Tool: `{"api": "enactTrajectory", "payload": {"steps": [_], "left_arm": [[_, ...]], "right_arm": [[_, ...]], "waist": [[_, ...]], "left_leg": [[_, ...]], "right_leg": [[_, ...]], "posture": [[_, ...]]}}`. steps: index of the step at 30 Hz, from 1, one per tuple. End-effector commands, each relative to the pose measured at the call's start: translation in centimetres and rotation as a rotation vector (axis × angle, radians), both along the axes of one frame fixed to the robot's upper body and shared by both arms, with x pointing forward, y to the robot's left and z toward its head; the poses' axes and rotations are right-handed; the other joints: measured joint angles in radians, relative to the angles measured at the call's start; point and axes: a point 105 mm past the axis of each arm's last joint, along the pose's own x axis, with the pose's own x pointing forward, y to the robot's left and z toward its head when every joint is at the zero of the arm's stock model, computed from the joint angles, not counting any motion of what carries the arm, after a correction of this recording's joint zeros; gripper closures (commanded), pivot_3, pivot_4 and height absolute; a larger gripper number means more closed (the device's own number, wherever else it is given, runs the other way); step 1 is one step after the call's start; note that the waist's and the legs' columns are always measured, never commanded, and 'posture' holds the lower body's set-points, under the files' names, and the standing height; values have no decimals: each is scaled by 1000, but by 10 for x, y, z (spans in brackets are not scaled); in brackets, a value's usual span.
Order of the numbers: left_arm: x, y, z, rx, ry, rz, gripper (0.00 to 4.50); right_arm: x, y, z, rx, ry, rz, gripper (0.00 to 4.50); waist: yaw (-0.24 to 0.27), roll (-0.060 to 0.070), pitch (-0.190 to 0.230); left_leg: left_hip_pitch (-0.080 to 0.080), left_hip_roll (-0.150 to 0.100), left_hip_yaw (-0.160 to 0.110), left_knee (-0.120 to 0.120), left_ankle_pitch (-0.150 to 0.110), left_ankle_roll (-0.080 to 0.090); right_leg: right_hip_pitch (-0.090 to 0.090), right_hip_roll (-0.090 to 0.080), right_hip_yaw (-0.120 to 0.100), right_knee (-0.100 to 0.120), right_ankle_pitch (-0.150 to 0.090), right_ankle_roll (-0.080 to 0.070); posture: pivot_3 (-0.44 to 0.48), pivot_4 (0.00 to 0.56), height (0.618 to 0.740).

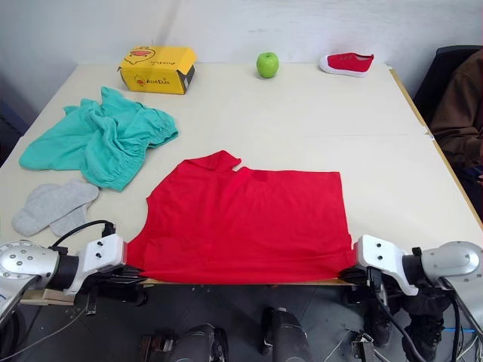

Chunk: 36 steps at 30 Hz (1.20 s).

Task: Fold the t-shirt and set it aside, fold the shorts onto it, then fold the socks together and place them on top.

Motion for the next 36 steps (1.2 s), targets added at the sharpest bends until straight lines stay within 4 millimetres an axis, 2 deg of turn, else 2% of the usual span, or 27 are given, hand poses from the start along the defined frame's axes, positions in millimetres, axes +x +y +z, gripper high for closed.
{"api": "enactTrajectory", "payload": {"steps": [1, 4, 5, 8, 10, 14, 15, 17, 19, 20, 25, 31, 36], "left_arm": [[-2, 5, -5, -1, 22, 54, 4220], [-4, 6, -5, -18, 44, 63, 3485], [-4, 7, -1, -35, 50, 71, 3159], [-1, 9, 24, -171, 140, 108, 2297], [12, 13, 44, -280, 168, 145, 1662], [38, 20, 68, -326, 160, 147, 264], [47, 17, 78, -360, 144, 141, 20], [70, 12, 92, -401, 72, 158, 20], [109, 11, 99, -387, -76, 214, 20], [125, 10, 101, -380, -126, 245, 20], [178, 7, 101, -340, -250, 362, 20], [202, 11, 80, -287, -252, 433, 20], [204, 16, 56, -290, -211, 482, 20]], "right_arm": [[-1, -2, 4, -14, 25, -2, 4304], [-3, 6, 12, 33, 59, 7, 3584], [-5, 9, 16, 62, 77, 11, 3154], [-4, 19, 39, 188, 115, 7, 2149], [3, 25, 57, 279, 152, -23, 1429], [20, 25, 80, 377, 204, -63, 0], [27, 24, 86, 416, 215, -85, 0], [48, 25, 95, 491, 205, -155, 0], [82, 26, 94, 504, 122, -271, 0], [96, 26, 92, 496, 90, -325, 0], [139, 29, 82, 444, -16, -474, 0], [177, 26, 80, 376, -176, -606, 0], [197, 19, 82, 380, -222, -743, 0]], "waist": [[0, 0, 0], [0, 1, 0], [0, 1, 0], [-1, 0, 0], [0, 0, 1], [0, 0, 1], [0, 0, 1], [0, 0, 1], [0, -1, 1], [0, -1, 0], [-6, -1, 1], [-22, -1, 1], [-34, -1, 1]], "left_leg": [[0, 0, 0, 0, 0, 0], [0, 0, 0, 0, 0, 0], [0, 0, 0, 0, 0, 0], [0, 0, 0, 0, 0, 0], [0, 1, -1, 1, 1, 0], [-1, 1, -1, 1, 1, 0], [-1, 1, -1, 1, 1, -1], [-4, 1, 0, 2, 1, 0], [-3, 0, 0, 5, 2, 0], [-2, 0, 1, 6, 2, 0], [-6, 0, 2, 10, 2, 0], [-9, 2, 2, 14, 2, 0], [-9, 3, 2, 15, 2, 0]], "right_leg": [[0, 0, 0, 0, 0, 0], [0, 0, 0, 0, 0, 0], [0, 0, 0, 0, 0, 0], [0, 1, 0, 1, 0, 0], [0, 1, 0, 1, 0, 0], [-1, 1, -1, 1, 1, -1], [-1, 1, -1, 1, 1, -1], [-2, 1, -1, 1, 1, -1], [-1, 1, -1, 2, 1, -1], [-1, 1, -1, 2, 1, -1], [-4, 1, -1, 6, 1, -1], [-6, 1, -2, 12, 1, -1], [-6, 1, -2, 13, 1, -1]], "posture": [[0, 150, 740], [0, 150, 740], [0, 150, 740], [0, 150, 740], [0, 150, 740], [0, 150, 740], [0, 150, 740], [0, 150, 740], [0, 150, 740], [0, 150, 740], [0, 150, 740], [0, 150, 740], [0, 150, 740]]}}
